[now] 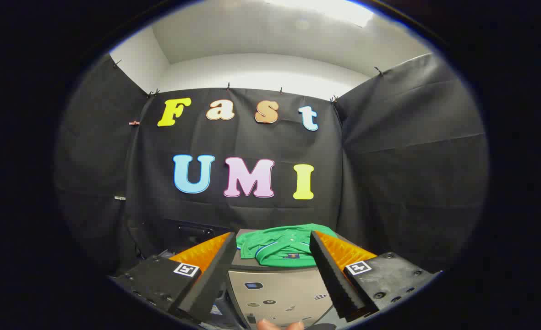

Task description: Put the clothes into the washing machine and then close the washing machine lid.

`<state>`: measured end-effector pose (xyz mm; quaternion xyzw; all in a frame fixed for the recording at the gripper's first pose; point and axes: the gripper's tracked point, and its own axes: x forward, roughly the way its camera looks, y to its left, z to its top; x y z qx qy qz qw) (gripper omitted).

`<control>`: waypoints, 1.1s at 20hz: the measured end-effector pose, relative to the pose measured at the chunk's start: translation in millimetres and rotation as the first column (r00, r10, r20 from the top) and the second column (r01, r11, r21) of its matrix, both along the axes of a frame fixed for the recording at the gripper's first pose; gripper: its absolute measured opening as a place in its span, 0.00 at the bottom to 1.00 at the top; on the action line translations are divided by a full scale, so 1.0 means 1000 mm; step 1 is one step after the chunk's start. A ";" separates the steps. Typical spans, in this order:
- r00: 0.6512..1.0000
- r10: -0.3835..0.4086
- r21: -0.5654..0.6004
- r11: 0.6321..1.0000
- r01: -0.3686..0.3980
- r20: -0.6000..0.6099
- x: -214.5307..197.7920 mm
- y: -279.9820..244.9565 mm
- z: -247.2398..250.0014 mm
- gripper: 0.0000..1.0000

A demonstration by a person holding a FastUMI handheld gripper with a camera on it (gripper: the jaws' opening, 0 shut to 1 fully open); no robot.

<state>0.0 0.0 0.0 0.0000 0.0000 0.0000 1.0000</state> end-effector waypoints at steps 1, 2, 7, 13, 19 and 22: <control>1.000 -0.003 0.005 1.000 0.003 0.001 0.000 -0.001 0.000 1.00; 1.000 -0.007 0.011 1.000 0.007 0.000 0.000 -0.004 -0.001 1.00; 1.000 -0.009 0.035 0.999 0.009 0.001 -0.001 -0.010 -0.006 0.99; 0.999 -0.036 0.042 0.998 0.036 -0.010 -0.002 -0.031 -0.007 1.00; 0.999 -0.039 0.045 0.998 0.040 -0.005 -0.001 -0.036 -0.005 1.00; 1.000 -0.025 0.062 0.998 0.026 -0.015 0.008 -0.034 -0.006 1.00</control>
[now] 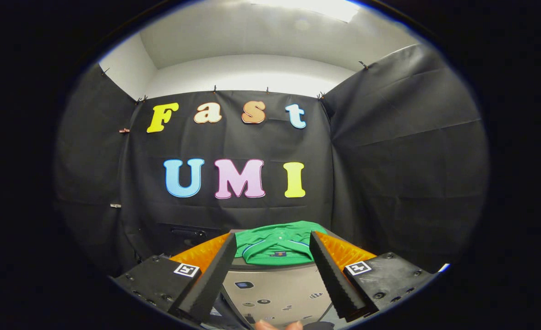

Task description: Put the clothes into the washing machine and then close the washing machine lid.

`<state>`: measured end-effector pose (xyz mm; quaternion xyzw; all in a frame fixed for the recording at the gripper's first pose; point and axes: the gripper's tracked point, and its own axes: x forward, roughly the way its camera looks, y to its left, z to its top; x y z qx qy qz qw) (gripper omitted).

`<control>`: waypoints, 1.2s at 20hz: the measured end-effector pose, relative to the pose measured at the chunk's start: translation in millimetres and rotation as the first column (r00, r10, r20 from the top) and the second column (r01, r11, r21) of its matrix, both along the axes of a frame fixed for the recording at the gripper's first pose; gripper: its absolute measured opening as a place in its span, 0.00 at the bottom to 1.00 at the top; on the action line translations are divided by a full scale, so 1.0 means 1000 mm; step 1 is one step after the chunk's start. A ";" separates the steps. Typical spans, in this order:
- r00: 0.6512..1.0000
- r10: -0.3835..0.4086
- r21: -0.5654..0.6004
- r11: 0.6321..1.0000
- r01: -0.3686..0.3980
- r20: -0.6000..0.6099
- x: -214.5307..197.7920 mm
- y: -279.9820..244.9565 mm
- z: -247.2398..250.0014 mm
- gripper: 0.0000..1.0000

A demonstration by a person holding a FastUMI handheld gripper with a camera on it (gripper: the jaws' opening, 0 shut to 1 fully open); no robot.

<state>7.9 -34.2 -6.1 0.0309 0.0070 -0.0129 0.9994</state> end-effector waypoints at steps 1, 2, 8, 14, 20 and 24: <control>1.000 0.008 0.000 1.000 -0.008 -0.006 0.007 0.001 0.000 1.00; 1.000 0.013 -0.004 1.000 -0.013 -0.012 0.016 0.000 0.000 1.00; 0.988 0.029 -0.020 0.999 -0.032 -0.149 0.105 -0.010 -0.010 1.00; 0.924 0.038 -0.012 0.999 -0.046 -0.380 0.193 -0.016 -0.044 1.00; 0.841 -0.016 -0.047 0.999 -0.012 -0.541 0.264 -0.027 -0.106 1.00; 0.768 -0.050 -0.049 0.998 0.025 -0.638 0.291 -0.033 -0.152 1.00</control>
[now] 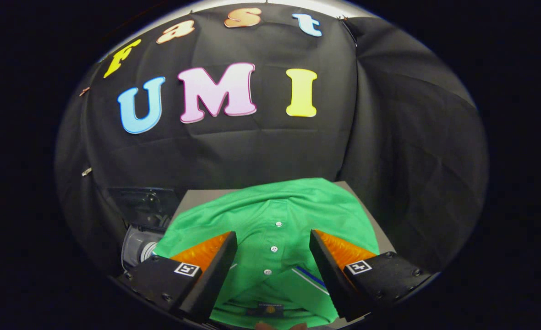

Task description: Put the clothes into the washing machine and then close the washing machine lid.

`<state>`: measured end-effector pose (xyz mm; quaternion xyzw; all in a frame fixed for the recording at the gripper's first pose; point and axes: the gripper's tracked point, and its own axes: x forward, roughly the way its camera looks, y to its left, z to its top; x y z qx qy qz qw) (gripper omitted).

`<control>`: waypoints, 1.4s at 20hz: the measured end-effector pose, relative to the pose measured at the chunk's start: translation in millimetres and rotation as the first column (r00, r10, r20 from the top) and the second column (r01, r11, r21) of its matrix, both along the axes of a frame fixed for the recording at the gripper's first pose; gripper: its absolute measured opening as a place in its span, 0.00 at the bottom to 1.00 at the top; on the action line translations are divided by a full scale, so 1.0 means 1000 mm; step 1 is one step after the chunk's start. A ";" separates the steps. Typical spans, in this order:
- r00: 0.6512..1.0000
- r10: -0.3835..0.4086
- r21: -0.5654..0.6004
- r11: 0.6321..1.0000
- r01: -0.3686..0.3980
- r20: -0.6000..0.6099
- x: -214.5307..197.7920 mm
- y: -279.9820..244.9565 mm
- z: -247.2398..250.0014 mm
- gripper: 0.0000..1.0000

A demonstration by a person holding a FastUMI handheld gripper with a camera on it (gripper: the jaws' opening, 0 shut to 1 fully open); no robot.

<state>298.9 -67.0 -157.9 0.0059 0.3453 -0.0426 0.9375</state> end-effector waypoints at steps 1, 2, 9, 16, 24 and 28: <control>0.999 -0.010 0.008 1.000 0.010 -0.035 0.003 -0.001 -0.011 1.00; 0.996 -0.016 0.013 1.000 0.017 -0.085 0.004 -0.002 -0.026 0.99; 0.992 0.019 0.083 0.997 -0.009 -0.122 -0.002 0.011 -0.031 0.42; 0.999 0.004 0.117 0.993 0.000 -0.033 0.011 0.026 0.061 0.09; 0.994 0.064 0.204 0.976 -0.080 0.085 0.004 0.114 0.165 0.09; 0.983 0.140 0.206 0.965 -0.162 0.118 -0.001 0.183 0.183 0.09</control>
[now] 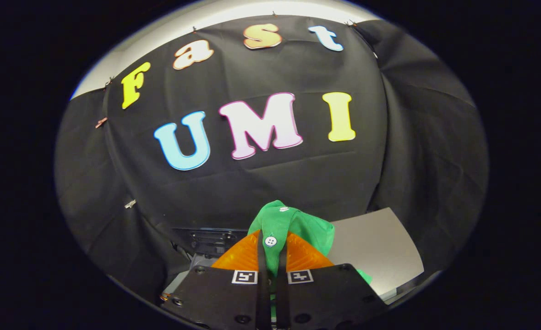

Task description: Put the clothes into the washing machine and then close the washing machine lid.

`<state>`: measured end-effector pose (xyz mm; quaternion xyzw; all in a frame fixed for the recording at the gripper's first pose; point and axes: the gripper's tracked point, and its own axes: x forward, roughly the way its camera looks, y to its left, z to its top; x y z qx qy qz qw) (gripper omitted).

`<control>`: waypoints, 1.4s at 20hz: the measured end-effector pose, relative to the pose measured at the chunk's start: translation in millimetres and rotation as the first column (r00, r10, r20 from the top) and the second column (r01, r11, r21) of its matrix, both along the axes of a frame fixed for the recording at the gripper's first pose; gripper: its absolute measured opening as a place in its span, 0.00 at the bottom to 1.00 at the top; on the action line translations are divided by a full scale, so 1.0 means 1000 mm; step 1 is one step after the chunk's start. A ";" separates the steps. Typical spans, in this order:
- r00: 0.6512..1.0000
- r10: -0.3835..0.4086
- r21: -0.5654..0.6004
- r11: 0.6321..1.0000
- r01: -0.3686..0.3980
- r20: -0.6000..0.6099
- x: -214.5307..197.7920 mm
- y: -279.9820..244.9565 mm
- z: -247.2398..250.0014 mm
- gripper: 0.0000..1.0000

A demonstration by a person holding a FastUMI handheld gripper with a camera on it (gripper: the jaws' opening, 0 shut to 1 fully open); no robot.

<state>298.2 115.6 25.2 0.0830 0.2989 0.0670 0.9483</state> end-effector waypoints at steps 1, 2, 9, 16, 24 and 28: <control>1.000 0.022 0.003 1.000 -0.022 0.003 -0.002 0.019 0.000 0.09; 0.999 0.044 0.006 0.999 -0.044 0.003 -0.005 0.039 -0.001 0.09; 0.988 0.144 0.101 0.985 -0.138 -0.051 -0.017 0.154 -0.033 0.09; 0.977 0.189 0.103 0.978 -0.179 -0.101 -0.020 0.221 -0.102 0.09; 0.967 0.165 0.078 0.985 -0.152 -0.196 -0.010 0.238 -0.222 0.09; 0.960 0.146 0.057 0.989 -0.136 -0.239 -0.009 0.236 -0.284 0.10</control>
